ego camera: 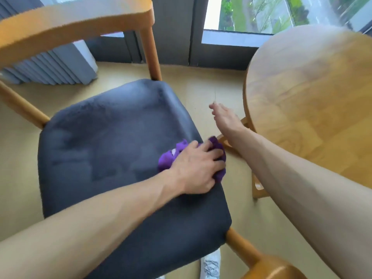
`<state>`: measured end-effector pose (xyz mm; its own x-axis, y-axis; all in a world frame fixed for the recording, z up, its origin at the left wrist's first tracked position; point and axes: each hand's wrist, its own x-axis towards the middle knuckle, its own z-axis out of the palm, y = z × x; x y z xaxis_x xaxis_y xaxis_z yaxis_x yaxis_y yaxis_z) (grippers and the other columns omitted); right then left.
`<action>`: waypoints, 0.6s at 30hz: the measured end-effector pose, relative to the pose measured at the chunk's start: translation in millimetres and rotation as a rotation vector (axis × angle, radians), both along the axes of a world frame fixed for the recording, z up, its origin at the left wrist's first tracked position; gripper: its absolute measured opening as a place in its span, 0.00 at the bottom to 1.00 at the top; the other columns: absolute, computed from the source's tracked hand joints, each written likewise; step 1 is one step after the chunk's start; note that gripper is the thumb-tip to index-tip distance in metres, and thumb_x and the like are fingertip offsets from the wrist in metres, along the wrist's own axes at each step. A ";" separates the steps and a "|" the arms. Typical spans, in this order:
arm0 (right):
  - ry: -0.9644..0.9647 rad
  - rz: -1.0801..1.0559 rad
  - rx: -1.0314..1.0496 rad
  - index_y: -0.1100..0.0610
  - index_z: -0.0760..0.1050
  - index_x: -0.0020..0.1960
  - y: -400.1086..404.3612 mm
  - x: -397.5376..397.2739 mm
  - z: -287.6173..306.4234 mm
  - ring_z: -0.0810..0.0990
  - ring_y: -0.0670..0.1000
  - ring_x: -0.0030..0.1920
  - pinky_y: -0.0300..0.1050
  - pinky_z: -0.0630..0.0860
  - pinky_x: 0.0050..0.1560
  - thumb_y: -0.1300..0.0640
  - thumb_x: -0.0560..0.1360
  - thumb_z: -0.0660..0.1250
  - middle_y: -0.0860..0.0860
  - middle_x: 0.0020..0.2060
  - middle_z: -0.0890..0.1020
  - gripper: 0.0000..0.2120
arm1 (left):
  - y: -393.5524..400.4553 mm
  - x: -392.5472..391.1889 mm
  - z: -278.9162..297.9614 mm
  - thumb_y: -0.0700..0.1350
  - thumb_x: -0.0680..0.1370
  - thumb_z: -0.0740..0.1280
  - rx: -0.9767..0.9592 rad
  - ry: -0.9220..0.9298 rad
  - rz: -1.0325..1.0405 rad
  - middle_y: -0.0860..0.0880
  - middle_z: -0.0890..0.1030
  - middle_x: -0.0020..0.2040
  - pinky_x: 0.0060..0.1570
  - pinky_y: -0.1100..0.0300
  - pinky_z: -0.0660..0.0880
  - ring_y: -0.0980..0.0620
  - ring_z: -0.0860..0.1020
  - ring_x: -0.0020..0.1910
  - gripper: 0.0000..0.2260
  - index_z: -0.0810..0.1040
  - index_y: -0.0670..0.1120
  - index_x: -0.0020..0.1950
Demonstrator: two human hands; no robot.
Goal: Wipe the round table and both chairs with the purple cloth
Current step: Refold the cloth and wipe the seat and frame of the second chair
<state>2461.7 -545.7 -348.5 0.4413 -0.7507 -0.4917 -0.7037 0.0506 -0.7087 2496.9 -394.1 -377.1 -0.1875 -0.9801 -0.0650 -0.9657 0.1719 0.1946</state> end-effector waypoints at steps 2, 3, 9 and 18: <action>-0.021 0.034 -0.014 0.60 0.75 0.66 1.6 -3.1 -0.6 0.74 0.59 0.66 0.57 0.67 0.70 0.46 0.84 0.48 0.59 0.64 0.78 0.25 | 10.6 23.1 6.0 0.50 0.71 0.59 0.014 -0.035 -0.353 0.53 0.78 0.64 0.44 0.51 0.69 0.46 0.72 0.58 0.19 0.80 0.55 0.60; -0.033 0.060 -0.028 0.61 0.75 0.65 3.3 -3.2 -0.2 0.74 0.58 0.65 0.57 0.68 0.69 0.46 0.84 0.48 0.59 0.63 0.78 0.25 | 0.8 46.9 5.6 0.48 0.72 0.61 -0.021 -0.111 -0.410 0.52 0.77 0.65 0.45 0.51 0.71 0.45 0.72 0.58 0.20 0.79 0.55 0.62; -0.032 0.215 -0.138 0.54 0.77 0.64 10.8 -8.7 1.0 0.76 0.53 0.63 0.45 0.70 0.61 0.51 0.84 0.52 0.53 0.61 0.81 0.18 | -69.1 73.9 10.4 0.50 0.77 0.63 0.072 -0.155 0.683 0.46 0.71 0.66 0.52 0.47 0.70 0.40 0.66 0.64 0.16 0.75 0.52 0.64; 0.093 0.451 -0.149 0.49 0.70 0.73 42.6 3.4 9.7 0.70 0.52 0.71 0.38 0.62 0.65 0.57 0.83 0.58 0.50 0.71 0.73 0.20 | 75.9 -33.8 15.7 0.51 0.74 0.64 0.087 0.046 -0.512 0.50 0.73 0.58 0.42 0.50 0.70 0.44 0.70 0.54 0.12 0.76 0.53 0.56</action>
